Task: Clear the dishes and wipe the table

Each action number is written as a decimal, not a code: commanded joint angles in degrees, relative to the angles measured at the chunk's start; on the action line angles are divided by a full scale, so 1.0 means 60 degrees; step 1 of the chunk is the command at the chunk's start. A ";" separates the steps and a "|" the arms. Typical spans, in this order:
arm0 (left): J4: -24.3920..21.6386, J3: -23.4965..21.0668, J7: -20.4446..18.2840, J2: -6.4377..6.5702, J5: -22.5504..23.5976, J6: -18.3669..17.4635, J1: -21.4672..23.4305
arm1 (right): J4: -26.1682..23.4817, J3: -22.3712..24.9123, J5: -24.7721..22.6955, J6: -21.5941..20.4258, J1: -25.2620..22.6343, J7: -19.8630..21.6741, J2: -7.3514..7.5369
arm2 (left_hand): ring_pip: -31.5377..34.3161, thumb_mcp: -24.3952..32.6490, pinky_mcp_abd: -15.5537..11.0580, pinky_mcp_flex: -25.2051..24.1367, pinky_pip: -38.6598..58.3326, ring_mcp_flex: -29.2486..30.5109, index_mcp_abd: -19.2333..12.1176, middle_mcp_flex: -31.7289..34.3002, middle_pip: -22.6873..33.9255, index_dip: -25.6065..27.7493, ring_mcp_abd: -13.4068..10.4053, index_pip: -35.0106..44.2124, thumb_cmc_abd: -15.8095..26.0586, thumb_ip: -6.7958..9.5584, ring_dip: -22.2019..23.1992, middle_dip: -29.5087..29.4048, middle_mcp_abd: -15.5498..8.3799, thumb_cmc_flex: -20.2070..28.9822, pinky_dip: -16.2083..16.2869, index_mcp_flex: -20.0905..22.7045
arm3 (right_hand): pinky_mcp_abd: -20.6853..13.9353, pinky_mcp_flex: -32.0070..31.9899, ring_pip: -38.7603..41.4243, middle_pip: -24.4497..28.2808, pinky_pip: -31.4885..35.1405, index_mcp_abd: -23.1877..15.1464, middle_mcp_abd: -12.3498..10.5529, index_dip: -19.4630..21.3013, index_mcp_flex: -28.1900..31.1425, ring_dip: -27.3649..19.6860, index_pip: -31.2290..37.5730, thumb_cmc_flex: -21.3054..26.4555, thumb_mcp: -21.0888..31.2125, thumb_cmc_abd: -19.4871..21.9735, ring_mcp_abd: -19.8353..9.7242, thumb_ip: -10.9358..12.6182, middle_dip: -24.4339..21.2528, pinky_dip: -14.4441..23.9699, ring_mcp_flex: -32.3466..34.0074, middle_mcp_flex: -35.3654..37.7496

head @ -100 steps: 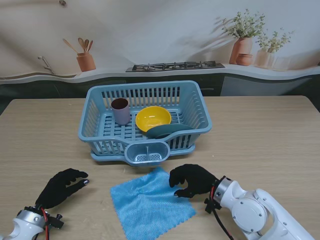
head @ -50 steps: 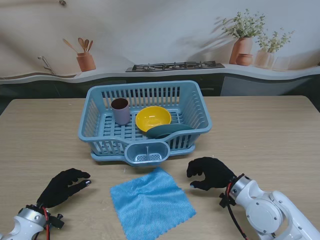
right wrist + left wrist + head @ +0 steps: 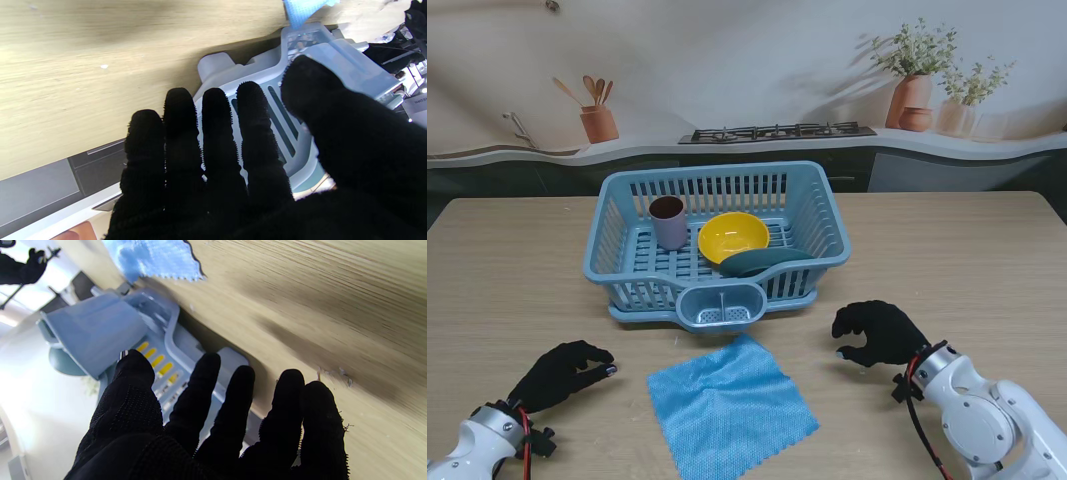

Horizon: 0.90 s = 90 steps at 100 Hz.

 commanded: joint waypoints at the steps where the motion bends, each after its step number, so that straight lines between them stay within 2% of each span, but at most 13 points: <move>1: -0.0123 0.0075 -0.0161 0.0062 0.0127 0.0053 -0.0075 | 0.0171 0.0063 -0.0159 -0.0097 0.0027 0.0027 0.0015 | -0.0053 -0.0256 -0.0199 -0.0110 -0.0257 -0.0182 -0.0125 -0.0143 -0.0086 0.0000 -0.0086 -0.0014 0.0473 0.0243 -0.0115 -0.0168 -0.0189 0.0465 -0.0238 -0.0135 | 0.0187 0.0005 -0.0082 -0.0079 -0.0079 0.0073 0.0063 -0.0049 0.0121 -0.0109 -0.0039 0.0195 -0.0060 0.0153 0.0162 -0.0124 -0.0102 -0.0102 0.0146 0.0183; 28: -0.0387 0.0201 -0.0531 0.0158 0.0410 0.0326 -0.0039 | 0.0466 0.0129 -0.0384 -0.0093 0.0142 -0.0187 0.0005 | -0.0177 -0.0259 -0.0506 -0.0331 -0.0461 -0.0391 -0.0149 -0.0302 -0.0162 -0.0025 -0.0194 -0.0042 0.0363 0.0245 -0.0169 -0.0199 -0.0249 0.0474 -0.0387 -0.0170 | 0.0196 0.0033 -0.0105 -0.0113 -0.0072 0.0095 0.0077 0.0000 0.0151 -0.0126 -0.0086 0.0204 -0.0068 0.0171 0.0187 -0.0140 -0.0102 -0.0126 0.0172 0.0198; 65: -0.0945 0.0178 -0.0937 0.0289 0.1180 0.0236 0.0328 | 0.0819 0.0127 -0.0656 -0.0063 0.0287 -0.0500 -0.0008 | -0.0578 0.0109 -0.0788 -0.0563 -0.0862 -0.0686 -0.0270 -0.0741 -0.0327 -0.0076 -0.0714 -0.0160 -0.0222 0.0294 -0.0375 -0.0268 -0.0582 0.0590 -0.0715 -0.0455 | 0.0184 0.0027 -0.0100 -0.0093 -0.0051 0.0111 0.0082 0.0019 0.0143 -0.0125 -0.0079 0.0222 -0.0097 0.0207 0.0196 -0.0150 -0.0087 -0.0133 0.0160 0.0191; 66: -0.0956 0.0179 -0.0942 0.0292 0.1199 0.0230 0.0332 | 0.0829 0.0127 -0.0662 -0.0062 0.0292 -0.0511 -0.0009 | -0.0594 0.1115 -0.0788 -0.0571 -0.0815 -0.0684 -0.0262 -0.0747 -0.0330 -0.0070 -0.0724 -0.0158 -0.0475 0.0181 -0.0399 -0.0287 -0.0573 0.0073 -0.0847 -0.0458 | 0.0186 0.0023 -0.0100 -0.0091 -0.0052 0.0111 0.0079 0.0019 0.0142 -0.0125 -0.0079 0.0220 -0.0098 0.0207 0.0196 -0.0150 -0.0086 -0.0133 0.0160 0.0197; 67: -0.0971 0.0179 -0.0953 0.0295 0.1215 0.0227 0.0338 | 0.0839 0.0127 -0.0666 -0.0061 0.0297 -0.0521 -0.0010 | -0.0602 0.1632 -0.0797 -0.0585 -0.0805 -0.0682 -0.0268 -0.0747 -0.0330 -0.0069 -0.0729 -0.0158 -0.0611 0.0120 -0.0411 -0.0295 -0.0569 -0.0189 -0.0917 -0.0461 | 0.0187 0.0022 -0.0100 -0.0090 -0.0052 0.0111 0.0078 0.0019 0.0145 -0.0125 -0.0078 0.0219 -0.0099 0.0205 0.0196 -0.0150 -0.0086 -0.0133 0.0160 0.0197; 71: -0.1056 0.0176 -0.1044 0.0312 0.1249 0.0257 0.0379 | 0.0875 0.0128 -0.0673 -0.0050 0.0315 -0.0562 -0.0016 | -0.0706 0.2741 -0.0860 -0.0625 -0.0945 -0.0738 -0.0254 -0.0794 -0.0378 -0.0086 -0.0778 -0.0180 -0.0890 -0.0057 -0.0468 -0.0309 -0.0592 -0.0735 -0.1010 -0.0488 | 0.0193 0.0023 -0.0099 -0.0097 -0.0050 0.0086 0.0080 0.0018 0.0134 -0.0125 -0.0083 0.0215 -0.0099 0.0207 0.0184 -0.0149 -0.0088 -0.0134 0.0159 0.0180; 90: -0.1345 0.0219 -0.1357 0.0378 0.1392 0.0305 0.0452 | 0.1023 0.0141 -0.0693 0.0021 0.0385 -0.0774 -0.0048 | -0.0875 0.3058 -0.1073 -0.0759 -0.1157 -0.0949 -0.0265 -0.1056 -0.0429 -0.0127 -0.0948 -0.0268 -0.1061 -0.0101 -0.0536 -0.0320 -0.0707 -0.0852 -0.1114 -0.0682 | 0.0174 -0.0008 -0.0114 -0.0104 -0.0065 0.0085 0.0077 0.0027 0.0091 -0.0128 -0.0109 0.0169 -0.0094 0.0249 0.0166 -0.0120 -0.0089 -0.0144 0.0110 0.0126</move>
